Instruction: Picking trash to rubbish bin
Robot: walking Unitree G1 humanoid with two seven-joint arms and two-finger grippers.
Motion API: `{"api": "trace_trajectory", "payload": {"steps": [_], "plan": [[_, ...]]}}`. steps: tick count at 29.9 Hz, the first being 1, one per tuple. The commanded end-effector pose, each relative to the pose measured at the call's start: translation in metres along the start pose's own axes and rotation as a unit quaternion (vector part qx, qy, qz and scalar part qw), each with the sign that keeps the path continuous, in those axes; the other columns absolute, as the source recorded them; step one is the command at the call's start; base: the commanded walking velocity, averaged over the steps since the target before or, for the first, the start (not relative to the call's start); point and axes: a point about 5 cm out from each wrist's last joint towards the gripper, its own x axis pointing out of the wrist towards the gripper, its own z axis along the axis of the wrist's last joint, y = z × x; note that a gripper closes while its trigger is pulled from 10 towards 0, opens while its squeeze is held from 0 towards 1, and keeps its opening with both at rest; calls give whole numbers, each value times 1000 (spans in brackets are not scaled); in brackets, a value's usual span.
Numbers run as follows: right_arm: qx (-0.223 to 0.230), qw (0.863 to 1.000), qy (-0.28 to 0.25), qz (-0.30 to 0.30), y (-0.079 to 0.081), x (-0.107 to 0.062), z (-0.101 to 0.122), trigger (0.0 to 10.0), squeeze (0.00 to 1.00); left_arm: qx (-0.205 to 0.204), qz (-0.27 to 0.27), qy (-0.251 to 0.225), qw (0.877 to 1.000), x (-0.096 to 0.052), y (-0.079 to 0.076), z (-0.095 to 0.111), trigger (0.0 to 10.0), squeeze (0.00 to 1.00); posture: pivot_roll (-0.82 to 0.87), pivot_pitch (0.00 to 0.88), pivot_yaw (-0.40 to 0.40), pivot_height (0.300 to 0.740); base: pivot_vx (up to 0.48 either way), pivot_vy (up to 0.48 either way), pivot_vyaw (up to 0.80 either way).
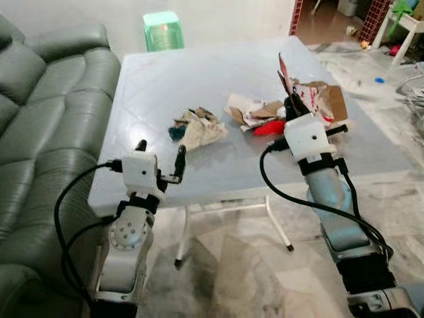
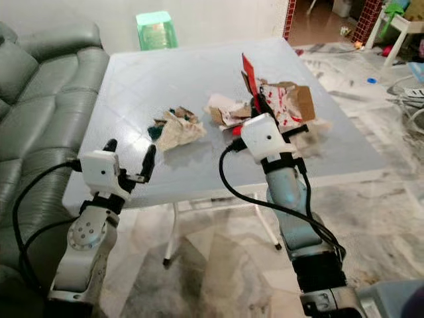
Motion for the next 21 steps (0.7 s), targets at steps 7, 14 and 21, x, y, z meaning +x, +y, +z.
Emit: {"api": "trace_trajectory", "payload": {"steps": [7, 14, 21], "plan": [[-15, 1000, -5, -5, -10, 0, 2, 10000, 0, 0, 1, -1, 1000, 1, -4, -1, 10000, 0, -7, 43, 35, 740, 0, -447, 0], [-22, 1000, -7, -1, -9, 0, 2, 10000, 0, -9, 5, -7, 1000, 1, -3, -1, 10000, 0, -8, 44, 34, 740, 0, -168, 70], [-19, 1000, -7, 2, -9, -1, 2, 10000, 0, -11, 6, -11, 1000, 2, -4, 1, 10000, 0, -16, 49, 27, 740, 0, 0, 492]]}}
